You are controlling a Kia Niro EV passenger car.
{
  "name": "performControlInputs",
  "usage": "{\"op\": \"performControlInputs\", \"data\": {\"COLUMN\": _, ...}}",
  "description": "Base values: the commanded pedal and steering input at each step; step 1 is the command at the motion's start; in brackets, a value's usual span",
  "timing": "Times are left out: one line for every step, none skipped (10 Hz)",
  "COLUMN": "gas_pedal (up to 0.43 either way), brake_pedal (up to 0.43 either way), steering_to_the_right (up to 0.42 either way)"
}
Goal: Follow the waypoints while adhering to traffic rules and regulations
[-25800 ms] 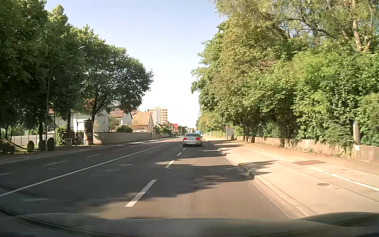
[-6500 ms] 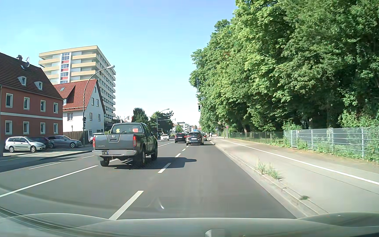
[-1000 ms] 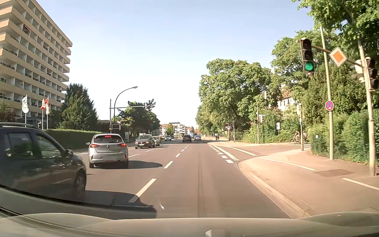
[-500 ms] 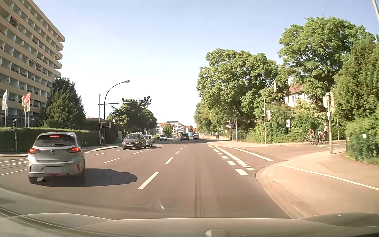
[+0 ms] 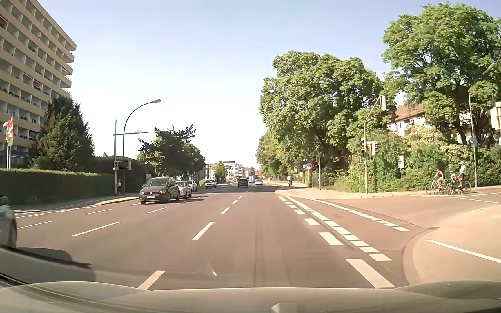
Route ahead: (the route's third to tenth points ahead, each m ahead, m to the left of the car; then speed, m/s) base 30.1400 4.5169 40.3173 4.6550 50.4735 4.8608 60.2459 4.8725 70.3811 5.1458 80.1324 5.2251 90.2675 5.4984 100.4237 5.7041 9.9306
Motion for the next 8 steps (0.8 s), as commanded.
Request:
{"op": "performControlInputs", "data": {"gas_pedal": 0.220, "brake_pedal": 0.000, "steering_to_the_right": -0.008}}
{"op": "performControlInputs", "data": {"gas_pedal": 0.220, "brake_pedal": 0.000, "steering_to_the_right": -0.008}}
{"op": "performControlInputs", "data": {"gas_pedal": 0.220, "brake_pedal": 0.000, "steering_to_the_right": -0.008}}
{"op": "performControlInputs", "data": {"gas_pedal": 0.220, "brake_pedal": 0.000, "steering_to_the_right": -0.009}}
{"op": "performControlInputs", "data": {"gas_pedal": 0.220, "brake_pedal": 0.000, "steering_to_the_right": -0.009}}
{"op": "performControlInputs", "data": {"gas_pedal": 0.220, "brake_pedal": 0.000, "steering_to_the_right": -0.009}}
{"op": "performControlInputs", "data": {"gas_pedal": 0.220, "brake_pedal": 0.000, "steering_to_the_right": -0.009}}
{"op": "performControlInputs", "data": {"gas_pedal": 0.220, "brake_pedal": 0.000, "steering_to_the_right": -0.009}}
